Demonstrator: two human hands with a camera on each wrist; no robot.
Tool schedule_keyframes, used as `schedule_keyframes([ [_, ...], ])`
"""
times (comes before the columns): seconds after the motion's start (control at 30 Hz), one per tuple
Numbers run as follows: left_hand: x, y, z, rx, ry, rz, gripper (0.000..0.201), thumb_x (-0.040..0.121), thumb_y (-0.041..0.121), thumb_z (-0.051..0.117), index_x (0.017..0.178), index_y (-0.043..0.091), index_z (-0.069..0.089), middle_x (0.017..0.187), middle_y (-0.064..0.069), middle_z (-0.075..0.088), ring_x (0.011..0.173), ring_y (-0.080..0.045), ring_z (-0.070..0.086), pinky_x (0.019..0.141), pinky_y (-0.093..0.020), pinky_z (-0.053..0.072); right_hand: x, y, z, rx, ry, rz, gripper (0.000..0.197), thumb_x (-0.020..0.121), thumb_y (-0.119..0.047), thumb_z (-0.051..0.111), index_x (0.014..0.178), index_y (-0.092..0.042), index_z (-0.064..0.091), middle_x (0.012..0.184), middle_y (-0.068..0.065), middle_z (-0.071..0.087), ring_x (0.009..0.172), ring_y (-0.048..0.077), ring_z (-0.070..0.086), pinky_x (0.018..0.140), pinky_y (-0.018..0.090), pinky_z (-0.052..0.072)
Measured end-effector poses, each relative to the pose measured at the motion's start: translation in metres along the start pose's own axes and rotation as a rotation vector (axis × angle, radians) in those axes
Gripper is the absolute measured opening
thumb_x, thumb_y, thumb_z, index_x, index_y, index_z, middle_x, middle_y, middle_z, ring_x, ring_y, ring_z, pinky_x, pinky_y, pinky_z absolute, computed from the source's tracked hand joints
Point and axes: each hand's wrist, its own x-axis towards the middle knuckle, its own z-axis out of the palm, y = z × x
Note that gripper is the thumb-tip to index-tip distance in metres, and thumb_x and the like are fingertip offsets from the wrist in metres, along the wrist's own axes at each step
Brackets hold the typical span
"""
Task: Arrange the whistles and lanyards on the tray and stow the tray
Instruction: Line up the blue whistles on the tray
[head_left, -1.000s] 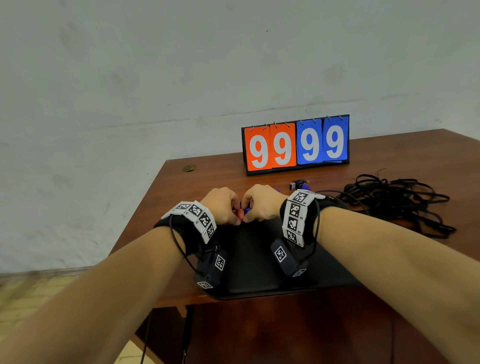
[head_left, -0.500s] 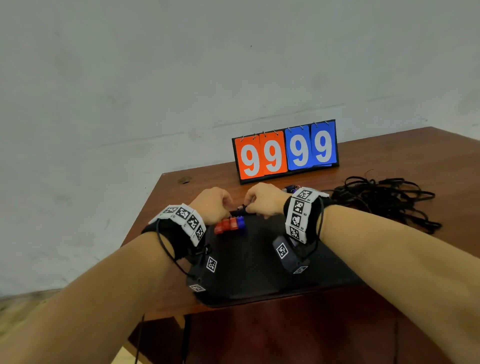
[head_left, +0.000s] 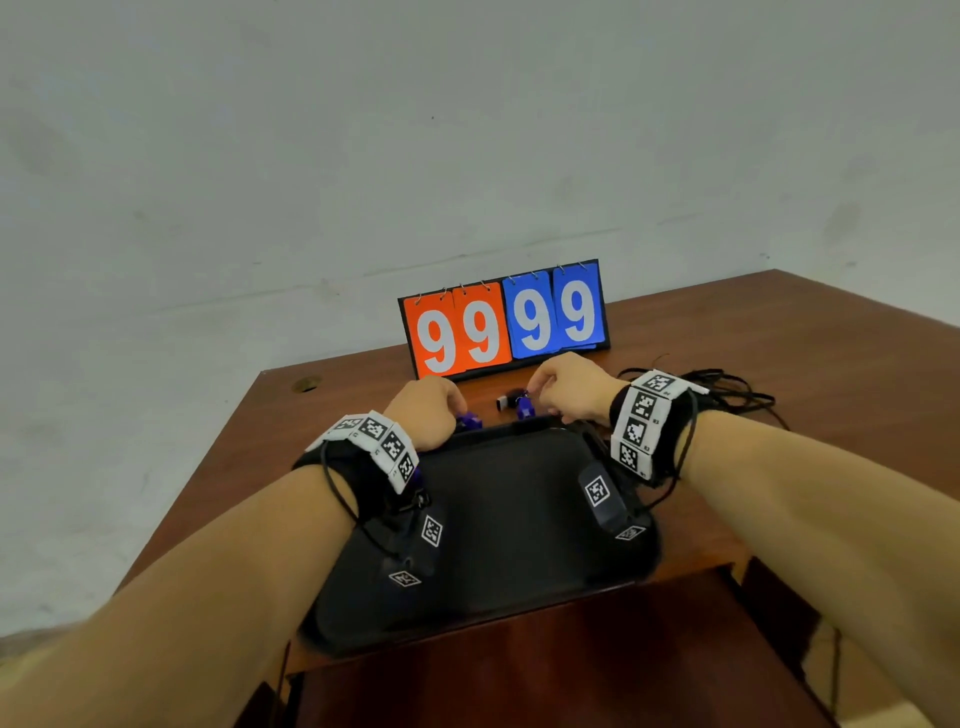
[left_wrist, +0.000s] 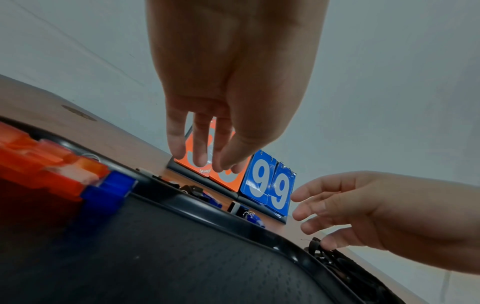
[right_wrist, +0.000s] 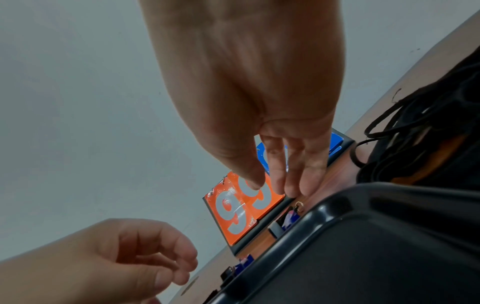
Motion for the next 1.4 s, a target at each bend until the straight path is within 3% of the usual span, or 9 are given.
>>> schedule_keyframes([
  [0.1, 0.006, 0.001, 0.005, 0.018, -0.006, -0.015, 0.032, 0.087, -0.002, 0.056, 0.104, 0.024, 0.067, 0.118, -0.002, 0.065, 0.109, -0.020, 0.062, 0.099, -0.036, 0.051, 0.007, 0.004, -0.001, -0.006, -0.006, 0.012, 0.032, 0.092, 0.001, 0.050, 0.110, -0.016, 0.069, 0.122, 0.003, 0.063, 0.110, 0.018, 0.058, 0.094, 0.033, 0.051],
  [0.3, 0.015, -0.003, 0.012, 0.077, -0.032, -0.020, 0.039, 0.089, -0.002, 0.056, 0.121, 0.018, 0.065, 0.126, -0.004, 0.062, 0.116, -0.022, 0.059, 0.103, -0.035, 0.048, 0.026, -0.004, 0.014, -0.170, -0.156, -0.024, 0.036, 0.096, -0.005, 0.051, 0.130, -0.013, 0.063, 0.139, 0.003, 0.056, 0.127, 0.020, 0.050, 0.103, 0.027, 0.037],
  [0.57, 0.020, -0.010, 0.015, 0.113, -0.018, -0.047, 0.045, 0.087, 0.002, 0.056, 0.126, 0.023, 0.059, 0.131, -0.002, 0.059, 0.118, -0.022, 0.057, 0.103, -0.040, 0.049, 0.047, -0.006, 0.037, -0.393, -0.235, 0.042, 0.035, 0.097, -0.015, 0.050, 0.127, -0.005, 0.062, 0.130, 0.011, 0.062, 0.117, 0.028, 0.059, 0.105, 0.037, 0.046],
  [0.77, 0.023, -0.008, 0.016, 0.135, -0.004, -0.094, 0.047, 0.087, 0.002, 0.058, 0.127, 0.026, 0.057, 0.131, -0.001, 0.059, 0.120, -0.023, 0.057, 0.104, -0.046, 0.047, 0.039, 0.000, 0.023, -0.233, -0.134, 0.003, 0.028, 0.098, -0.017, 0.053, 0.119, -0.008, 0.069, 0.126, 0.007, 0.065, 0.115, 0.025, 0.060, 0.104, 0.034, 0.046],
  [0.9, 0.028, 0.004, 0.017, 0.167, -0.051, -0.080, 0.048, 0.088, 0.005, 0.058, 0.130, 0.029, 0.056, 0.135, -0.002, 0.056, 0.121, -0.025, 0.056, 0.103, -0.047, 0.047, 0.031, 0.008, 0.008, 0.028, -0.008, -0.074, 0.019, 0.095, -0.016, 0.061, 0.109, -0.012, 0.073, 0.114, 0.006, 0.068, 0.104, 0.016, 0.062, 0.095, 0.029, 0.049],
  [0.97, 0.030, 0.010, 0.019, 0.202, -0.103, -0.068, 0.048, 0.089, 0.007, 0.060, 0.131, 0.029, 0.055, 0.136, -0.003, 0.054, 0.120, -0.025, 0.056, 0.102, -0.046, 0.048, 0.028, 0.014, 0.003, 0.163, 0.013, -0.048, 0.012, 0.095, -0.015, 0.062, 0.102, -0.012, 0.071, 0.104, 0.009, 0.069, 0.088, 0.014, 0.065, 0.082, 0.029, 0.057],
  [1.07, 0.035, 0.019, 0.024, 0.260, -0.134, -0.038, 0.048, 0.090, 0.007, 0.059, 0.133, 0.029, 0.056, 0.139, -0.002, 0.052, 0.124, -0.026, 0.053, 0.103, -0.045, 0.046, 0.022, 0.021, -0.004, 0.235, 0.011, -0.002, 0.010, 0.095, -0.009, 0.059, 0.097, -0.013, 0.068, 0.099, 0.008, 0.067, 0.077, 0.012, 0.066, 0.061, 0.019, 0.053],
  [1.23, 0.039, 0.030, 0.037, 0.373, -0.114, -0.047, 0.054, 0.090, 0.004, 0.056, 0.133, 0.035, 0.058, 0.138, 0.003, 0.054, 0.129, -0.026, 0.048, 0.106, -0.050, 0.033, 0.016, 0.032, -0.014, 0.267, 0.015, 0.014, 0.015, 0.095, -0.003, 0.056, 0.094, -0.013, 0.067, 0.105, 0.011, 0.067, 0.084, 0.017, 0.069, 0.072, 0.024, 0.059],
  [1.4, 0.043, 0.035, 0.043, 0.451, -0.097, -0.029, 0.045, 0.090, 0.004, 0.055, 0.123, 0.033, 0.066, 0.130, 0.003, 0.059, 0.123, -0.024, 0.051, 0.107, -0.048, 0.029, 0.013, 0.039, -0.018, 0.314, 0.030, -0.003, 0.019, 0.094, 0.001, 0.054, 0.090, -0.013, 0.065, 0.108, 0.012, 0.065, 0.081, 0.017, 0.067, 0.065, 0.021, 0.056],
])
